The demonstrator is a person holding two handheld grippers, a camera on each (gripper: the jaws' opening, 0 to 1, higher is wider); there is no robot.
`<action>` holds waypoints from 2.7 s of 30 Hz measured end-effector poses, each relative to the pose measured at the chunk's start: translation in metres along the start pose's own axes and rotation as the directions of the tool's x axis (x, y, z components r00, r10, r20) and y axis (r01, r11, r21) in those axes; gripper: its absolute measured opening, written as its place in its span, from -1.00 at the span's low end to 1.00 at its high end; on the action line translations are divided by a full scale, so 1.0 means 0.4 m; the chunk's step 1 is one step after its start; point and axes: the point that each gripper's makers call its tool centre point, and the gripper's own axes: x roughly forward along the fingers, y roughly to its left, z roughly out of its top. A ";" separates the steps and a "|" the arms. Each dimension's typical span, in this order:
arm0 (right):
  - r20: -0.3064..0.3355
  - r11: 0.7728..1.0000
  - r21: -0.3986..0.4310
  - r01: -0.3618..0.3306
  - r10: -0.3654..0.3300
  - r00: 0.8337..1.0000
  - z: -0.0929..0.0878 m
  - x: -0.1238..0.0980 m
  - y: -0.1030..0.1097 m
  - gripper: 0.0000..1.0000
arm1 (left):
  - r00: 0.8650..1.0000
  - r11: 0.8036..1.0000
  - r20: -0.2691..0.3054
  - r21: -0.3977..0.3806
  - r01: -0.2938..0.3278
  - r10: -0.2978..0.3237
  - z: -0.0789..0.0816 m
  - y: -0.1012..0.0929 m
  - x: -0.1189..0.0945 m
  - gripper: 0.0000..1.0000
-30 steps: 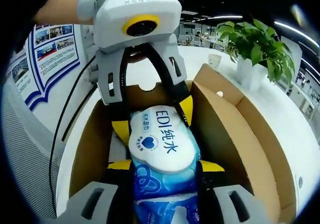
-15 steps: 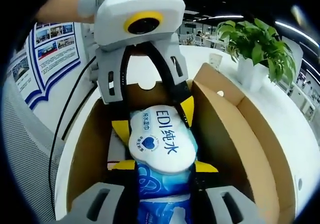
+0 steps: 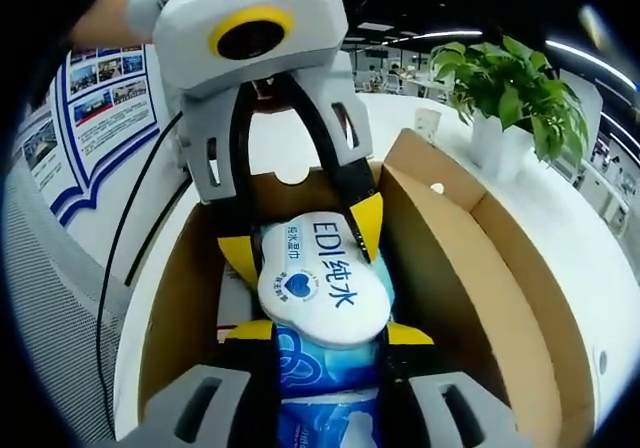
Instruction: Operate the shoe box by opening the lid, removing the specified soft item, and placing it in the target area until the item is outside and the box remains undamaged.
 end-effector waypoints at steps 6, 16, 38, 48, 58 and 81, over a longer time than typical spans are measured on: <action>0.003 1.000 0.004 -0.006 0.006 1.000 -0.002 -0.001 0.001 -0.34 | 0.999 0.993 0.040 -0.118 0.030 -0.026 -0.002 0.010 -0.020 -0.07; 0.006 1.000 0.012 -0.010 0.010 1.000 -0.002 -0.003 0.007 -0.33 | 0.999 0.988 -0.020 -0.152 0.027 -0.030 -0.034 0.033 -0.028 0.11; 0.010 0.999 0.023 -0.025 0.024 1.000 -0.003 -0.004 0.007 -0.30 | 0.983 0.992 -0.136 -0.038 0.118 -0.122 -0.088 0.011 0.007 -0.01; -0.012 0.999 -0.007 -0.044 0.044 0.999 -0.003 0.008 0.007 -0.22 | 0.984 0.993 -0.131 -0.029 0.117 -0.120 -0.089 0.010 0.014 0.03; 0.008 0.999 -0.036 -0.016 0.016 1.000 -0.005 0.009 0.011 -0.29 | 0.987 0.996 -0.137 -0.019 0.085 -0.087 -0.089 0.011 0.014 0.00; 0.059 1.000 -0.016 0.002 -0.001 0.998 0.018 -0.019 0.020 -0.38 | 0.982 0.995 -0.163 -0.015 0.098 -0.100 -0.076 0.002 -0.020 -0.03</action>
